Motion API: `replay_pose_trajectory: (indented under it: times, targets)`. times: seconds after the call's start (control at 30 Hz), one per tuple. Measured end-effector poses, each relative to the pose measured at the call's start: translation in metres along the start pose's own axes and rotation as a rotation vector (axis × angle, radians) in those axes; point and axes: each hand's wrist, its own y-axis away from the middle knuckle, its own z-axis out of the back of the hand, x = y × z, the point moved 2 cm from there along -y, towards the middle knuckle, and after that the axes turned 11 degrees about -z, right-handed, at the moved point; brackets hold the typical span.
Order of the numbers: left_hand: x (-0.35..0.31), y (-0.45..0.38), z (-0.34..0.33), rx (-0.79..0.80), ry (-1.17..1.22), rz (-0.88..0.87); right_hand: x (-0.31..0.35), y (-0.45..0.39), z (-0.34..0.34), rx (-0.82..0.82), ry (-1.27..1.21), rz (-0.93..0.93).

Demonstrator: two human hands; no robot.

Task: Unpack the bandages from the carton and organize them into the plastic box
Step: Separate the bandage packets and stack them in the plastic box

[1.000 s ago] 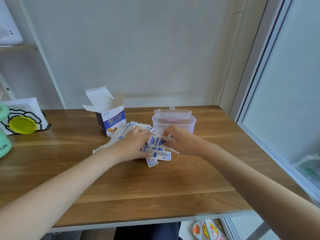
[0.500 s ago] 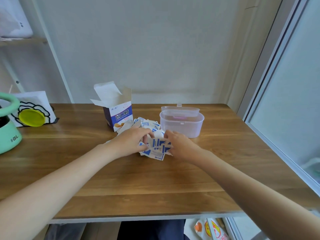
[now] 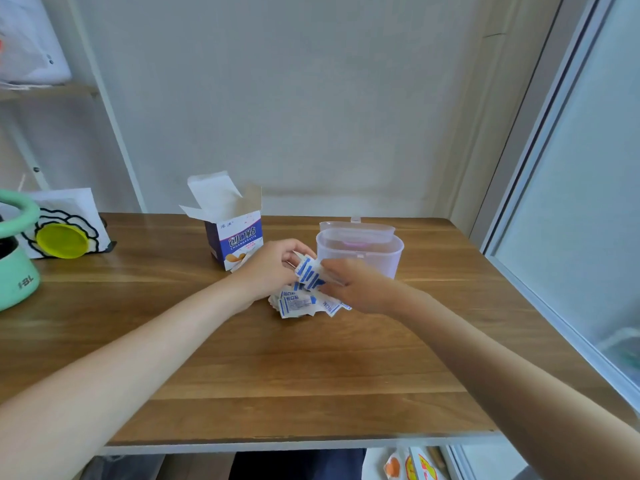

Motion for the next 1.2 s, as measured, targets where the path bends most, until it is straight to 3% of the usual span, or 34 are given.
replay_pose_trajectory:
  times: [0.13, 0.23, 0.33, 0.43, 0.53, 0.63, 0.93, 1.2]
  targets:
    - [-0.005, -0.001, -0.009, -0.003, 0.094, 0.031, -0.022, 0.002, 0.002, -0.18, 0.292, 0.049]
    - [-0.009, -0.009, -0.03, 0.11, -0.173, -0.084, -0.05, 0.006, 0.003, -0.252, 0.417, 0.069]
    - [-0.009, -0.017, -0.054, 0.209, -0.476, -0.2, -0.066, 0.003, -0.003, -0.224, 0.45, 0.03]
    - [-0.007, -0.022, -0.068, 0.254, -0.574, -0.246, -0.072, 0.002, -0.008, -0.128, 0.296, -0.065]
    - [-0.003, -0.026, -0.07, 0.269, -0.622, -0.227, -0.085, 0.007, 0.002, -0.064, 0.367, -0.18]
    - [0.002, -0.028, -0.069, 0.291, -0.589, -0.188, -0.102, 0.014, 0.015, -0.04, 0.382, -0.3]
    - [-0.005, -0.026, -0.074, 0.279, -0.431, -0.227, -0.103, 0.012, 0.012, -0.031, 0.014, -0.347]
    - [0.001, -0.02, -0.072, 0.317, -0.315, -0.171, -0.096, 0.007, 0.003, -0.111, 0.163, -0.243]
